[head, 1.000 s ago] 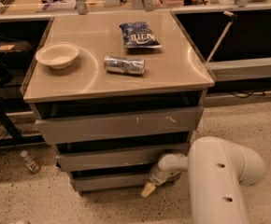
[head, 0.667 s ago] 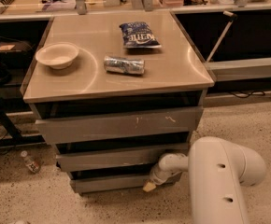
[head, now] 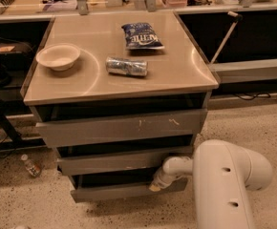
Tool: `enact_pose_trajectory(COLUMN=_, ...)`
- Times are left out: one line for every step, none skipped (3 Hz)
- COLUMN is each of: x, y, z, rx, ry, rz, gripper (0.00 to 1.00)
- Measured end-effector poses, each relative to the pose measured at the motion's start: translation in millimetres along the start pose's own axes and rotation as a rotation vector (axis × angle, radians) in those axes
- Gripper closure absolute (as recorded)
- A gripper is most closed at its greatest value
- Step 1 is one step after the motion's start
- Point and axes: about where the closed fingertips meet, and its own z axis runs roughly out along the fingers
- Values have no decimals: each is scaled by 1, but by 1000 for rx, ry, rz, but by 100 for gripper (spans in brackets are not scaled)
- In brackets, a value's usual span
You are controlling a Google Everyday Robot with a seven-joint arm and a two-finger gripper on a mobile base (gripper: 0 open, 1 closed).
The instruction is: Open bottom drawer
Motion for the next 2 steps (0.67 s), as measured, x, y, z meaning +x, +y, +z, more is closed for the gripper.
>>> enact_pose_trajectory(x=0, y=0, z=0, rx=0, ry=0, rz=0, gripper=100)
enact_pose_trajectory(x=-2, y=0, z=-4, rx=0, ry=0, rz=0, gripper=100)
